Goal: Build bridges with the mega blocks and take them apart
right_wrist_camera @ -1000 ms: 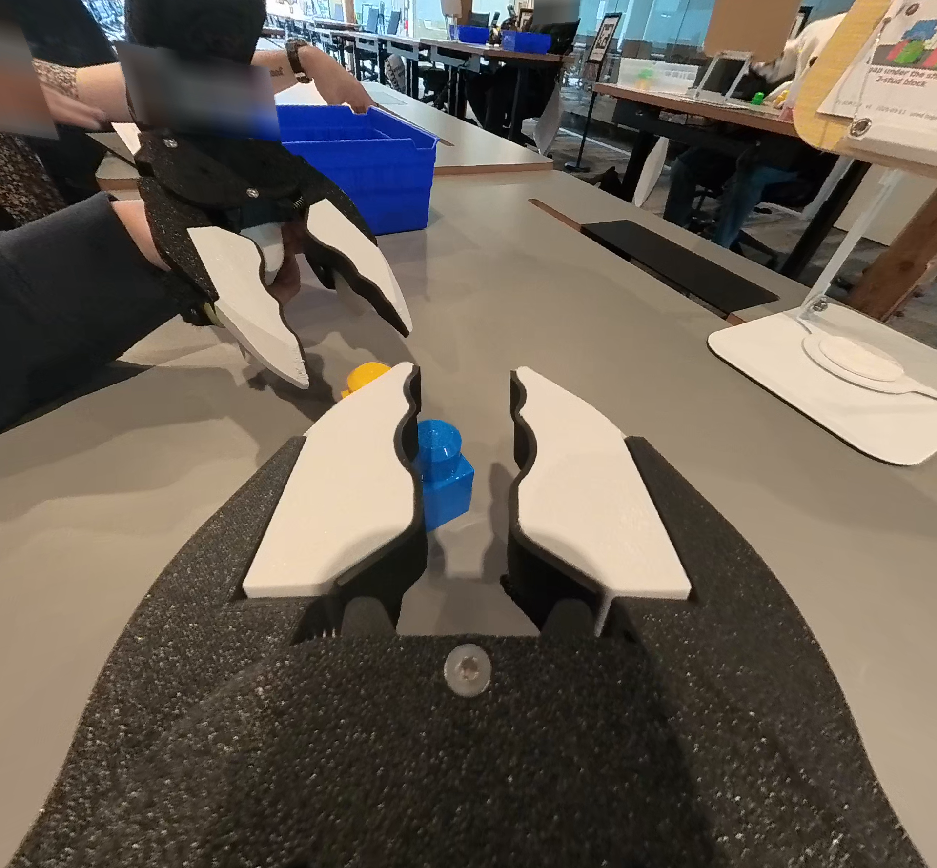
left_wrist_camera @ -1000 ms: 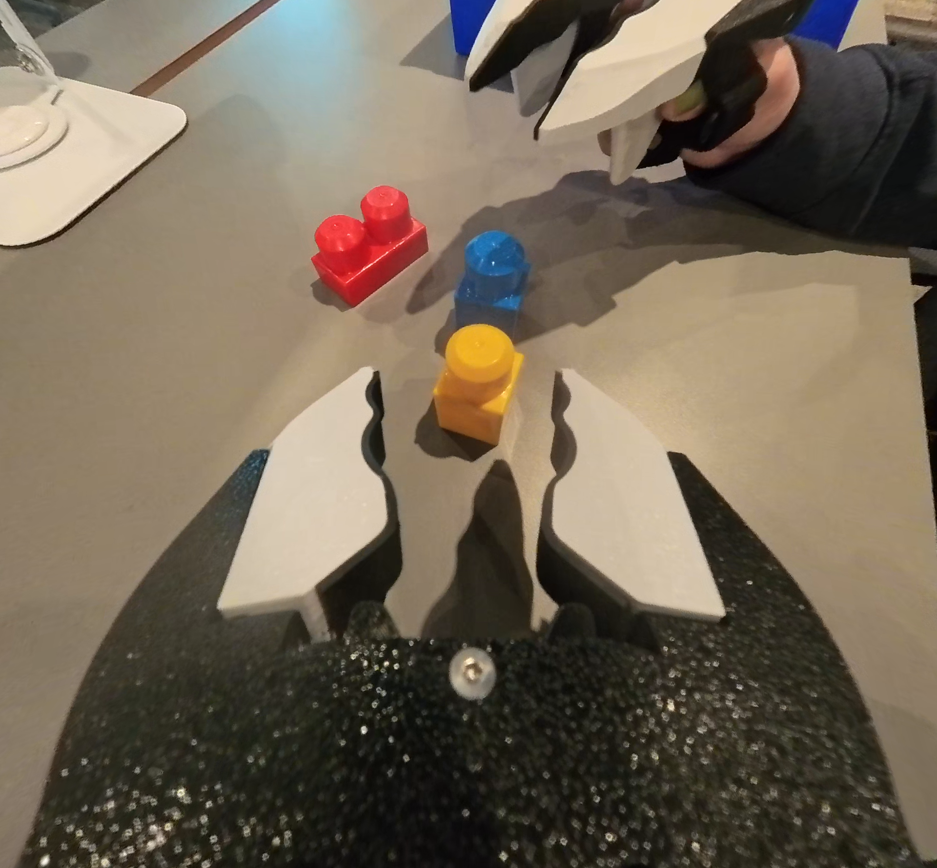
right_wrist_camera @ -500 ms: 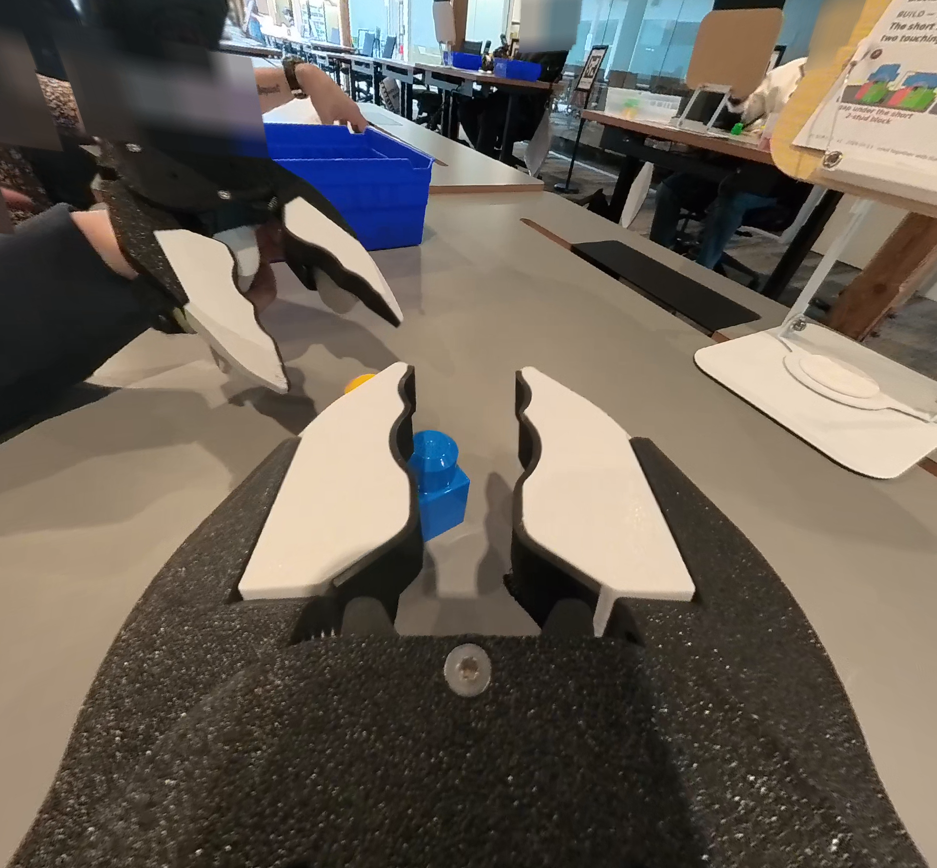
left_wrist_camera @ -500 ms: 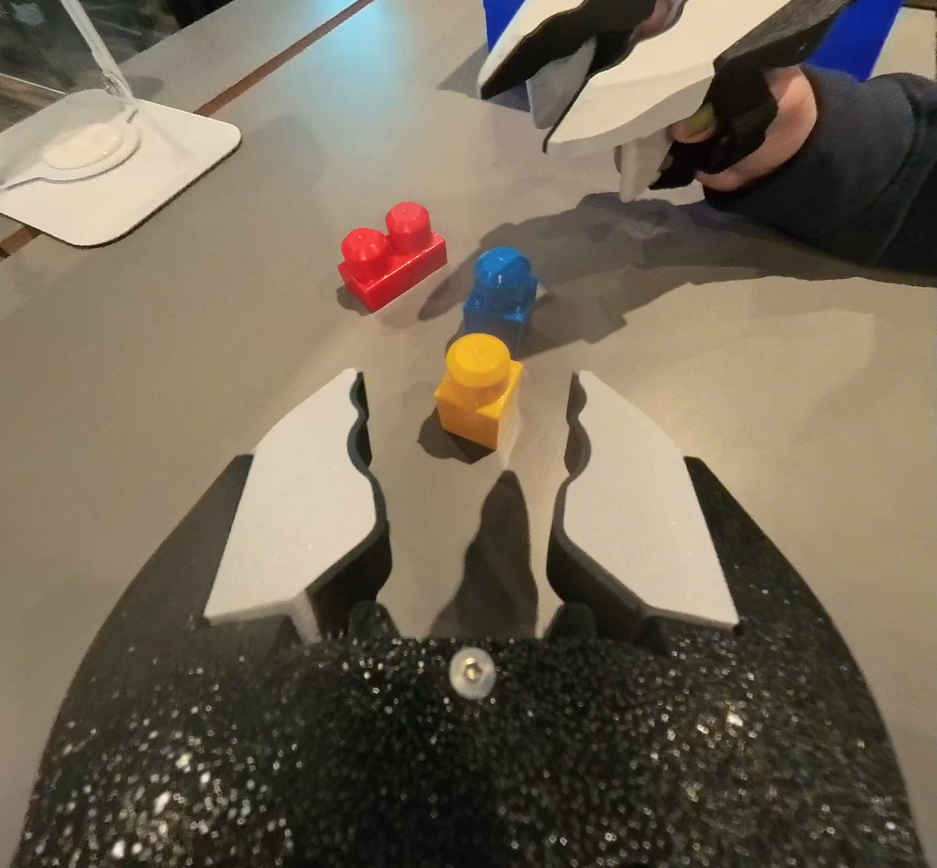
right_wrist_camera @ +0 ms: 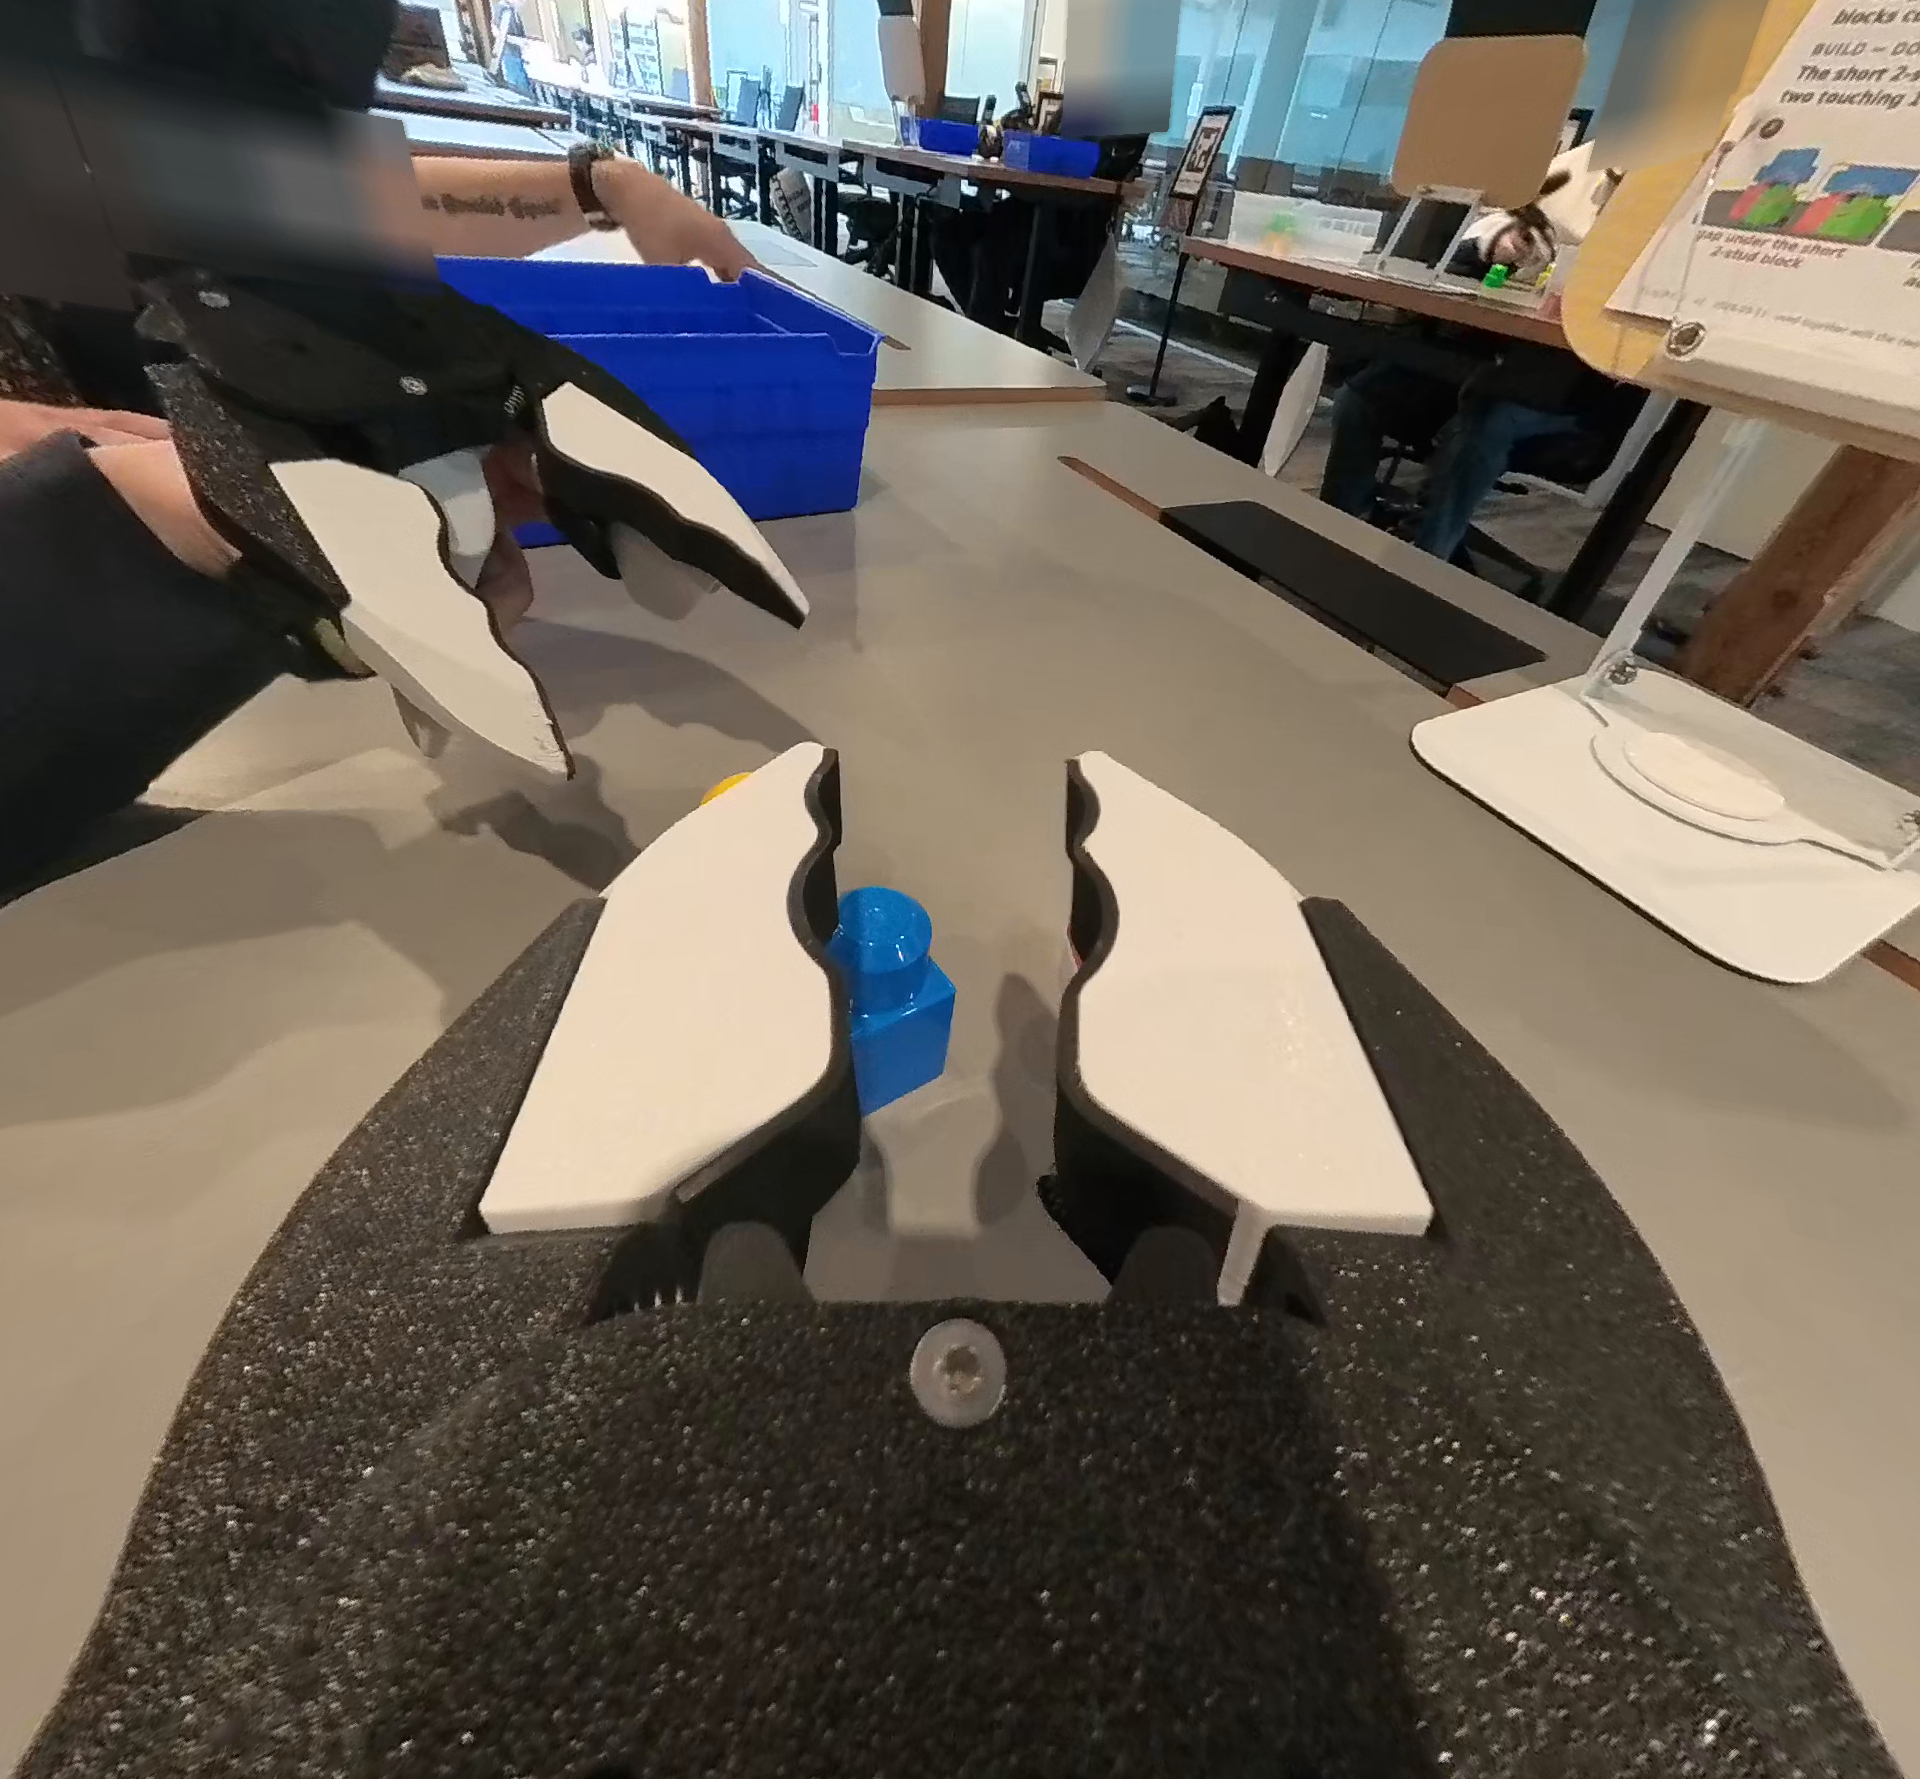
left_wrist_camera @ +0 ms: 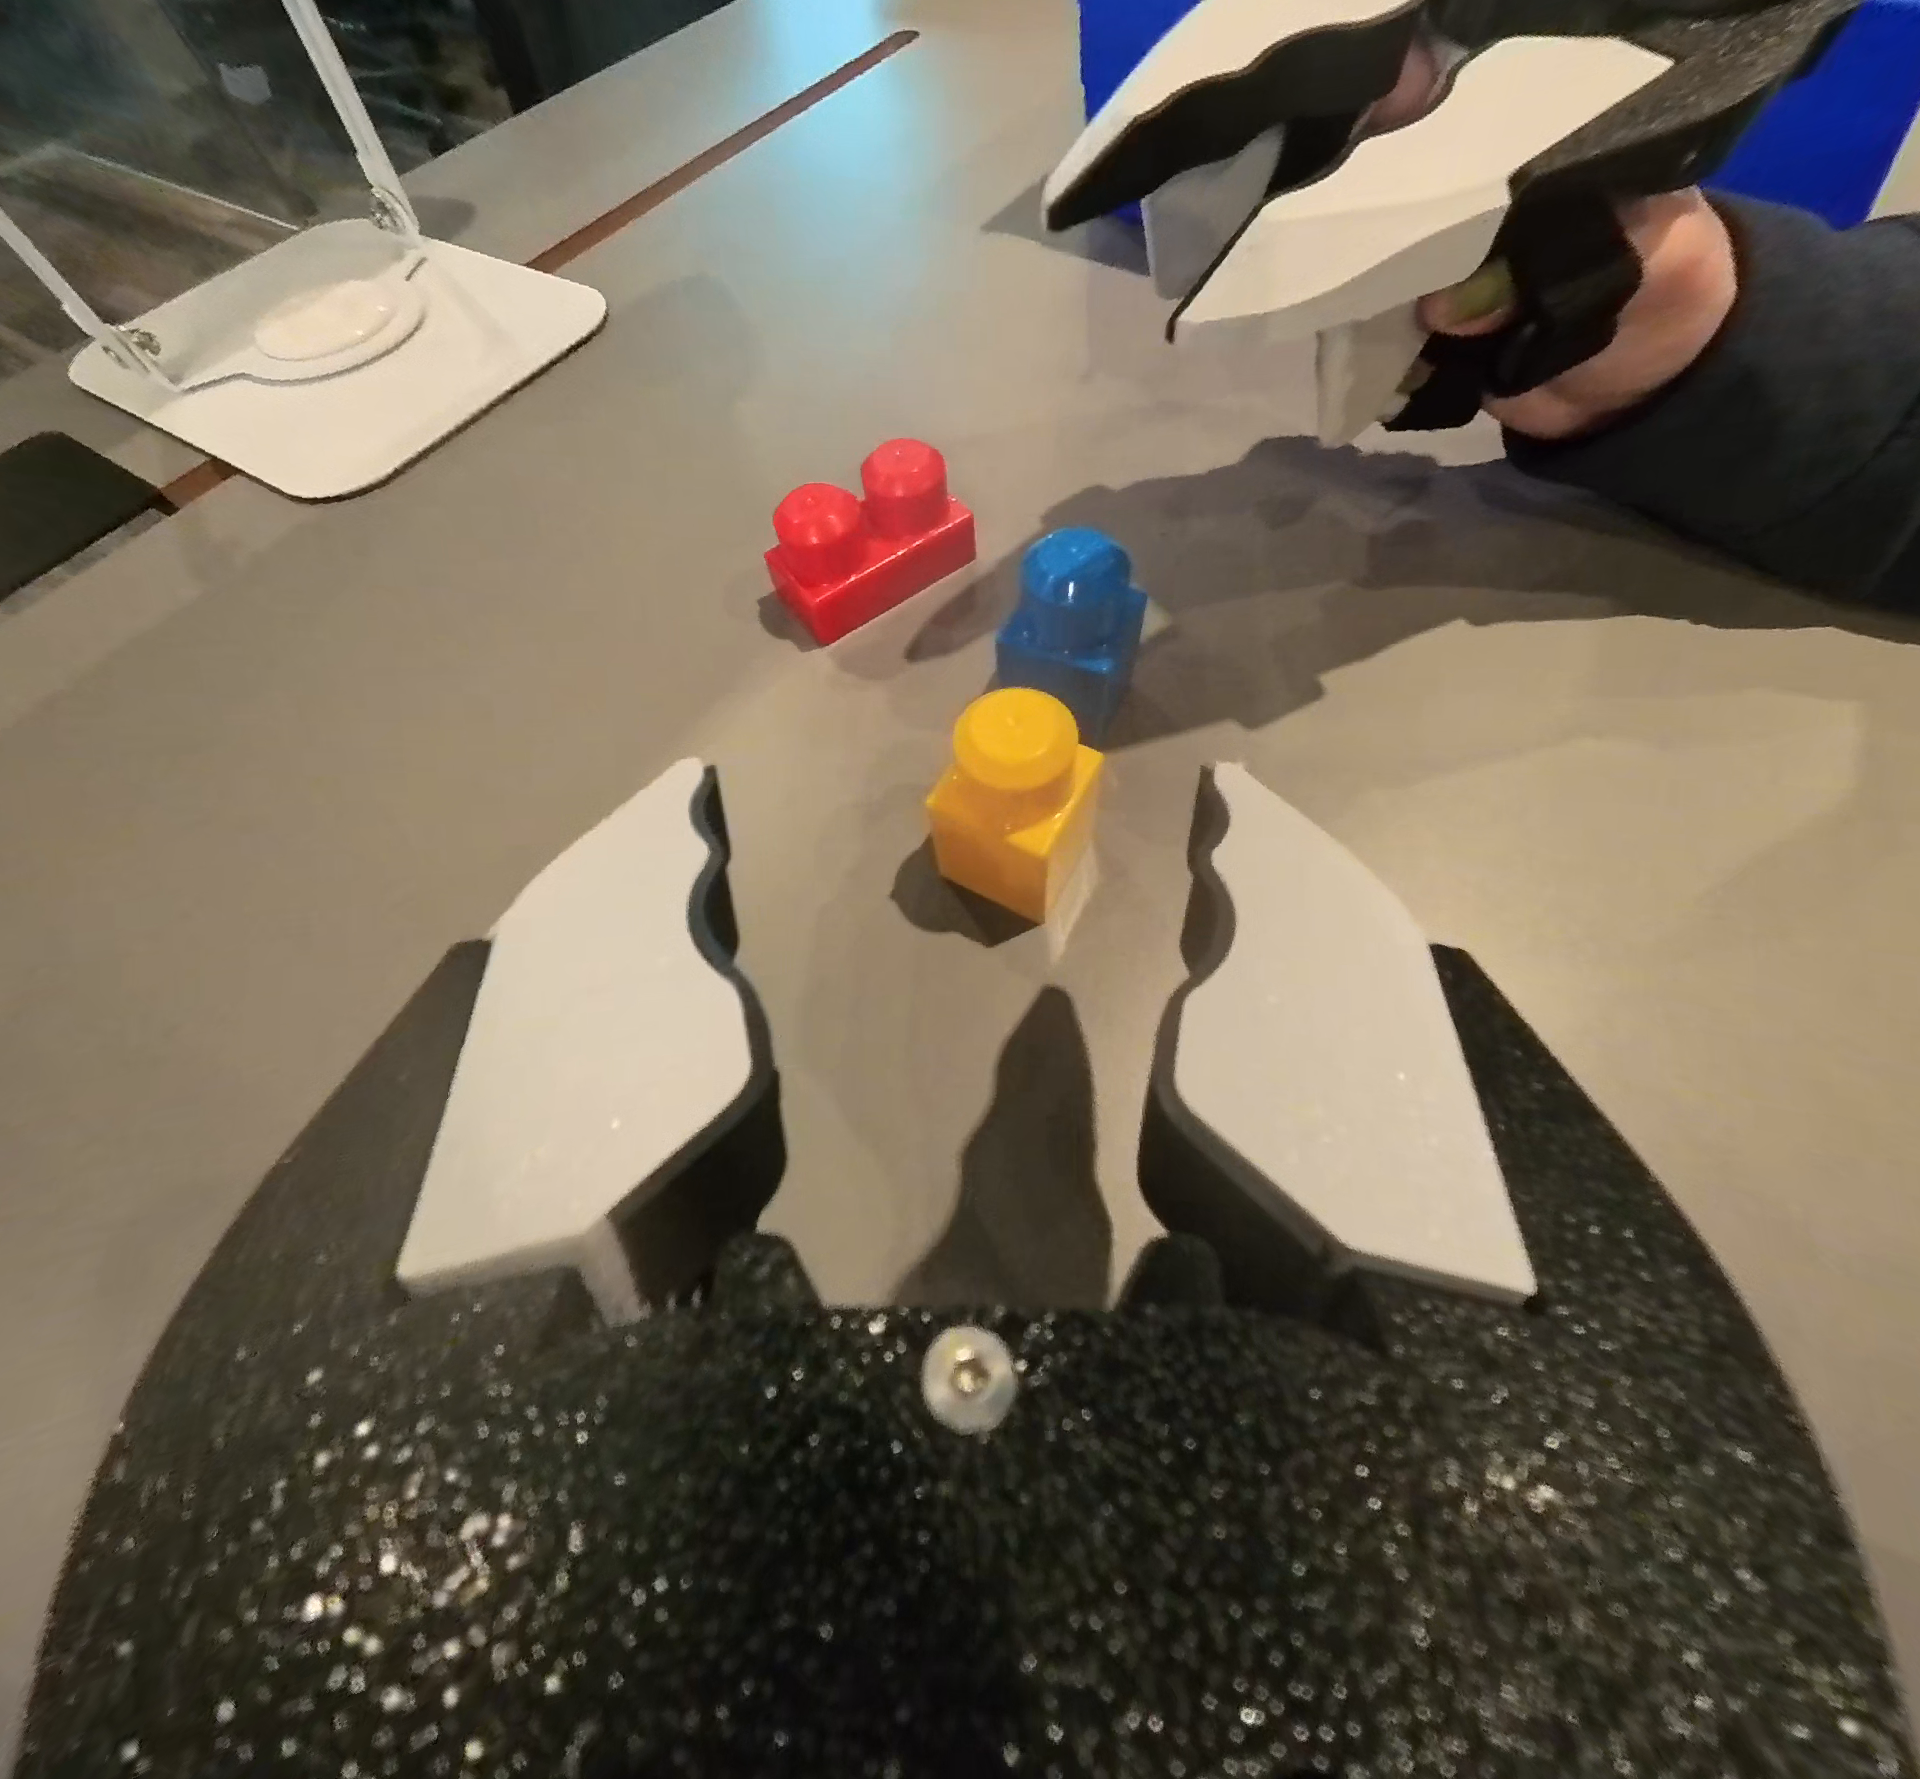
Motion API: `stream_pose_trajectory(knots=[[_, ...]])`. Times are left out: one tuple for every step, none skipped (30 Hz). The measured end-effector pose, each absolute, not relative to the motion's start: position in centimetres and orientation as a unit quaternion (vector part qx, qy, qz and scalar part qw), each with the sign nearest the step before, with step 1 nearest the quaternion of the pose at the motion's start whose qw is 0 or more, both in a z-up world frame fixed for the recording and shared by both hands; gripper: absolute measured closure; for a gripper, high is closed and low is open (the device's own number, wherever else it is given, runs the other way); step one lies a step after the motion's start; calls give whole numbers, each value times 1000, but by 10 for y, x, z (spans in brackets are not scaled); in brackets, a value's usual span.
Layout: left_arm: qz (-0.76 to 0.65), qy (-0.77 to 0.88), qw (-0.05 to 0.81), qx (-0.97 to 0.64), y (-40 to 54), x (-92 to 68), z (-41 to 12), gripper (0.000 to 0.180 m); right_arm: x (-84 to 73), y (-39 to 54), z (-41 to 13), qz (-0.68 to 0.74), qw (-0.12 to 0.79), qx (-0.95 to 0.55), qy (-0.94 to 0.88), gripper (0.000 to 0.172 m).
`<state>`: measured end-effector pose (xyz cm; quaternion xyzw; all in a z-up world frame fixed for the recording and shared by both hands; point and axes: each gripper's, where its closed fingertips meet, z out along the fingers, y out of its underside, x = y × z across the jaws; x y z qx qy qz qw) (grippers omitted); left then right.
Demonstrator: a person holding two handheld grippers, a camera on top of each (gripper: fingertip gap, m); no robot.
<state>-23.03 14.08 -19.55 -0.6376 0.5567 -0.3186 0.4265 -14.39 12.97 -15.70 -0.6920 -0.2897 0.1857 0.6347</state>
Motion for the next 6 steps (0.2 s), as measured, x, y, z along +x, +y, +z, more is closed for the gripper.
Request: stream_pose_trajectory(knots=[[-319,556,429,-637,140,-230,-196,96,-144,130,-158,185,634,-692,-290,130],[-320,556,428,-636,140,-230,-196,96,-144,130,-158,185,633,-693,-290,130],[-320,556,427,-637,139,-230,-197,96,-144,130,-158,186,632,-694,-290,129],[-320,557,425,-637,139,-230,-197,96,-144,130,-158,187,632,-694,-289,129],[-321,558,425,-636,139,-230,-197,96,-144,130,-158,188,633,-693,-288,129],[-324,558,426,-634,138,-230,-197,97,-144,130,-158,188,634,-693,-288,129]])
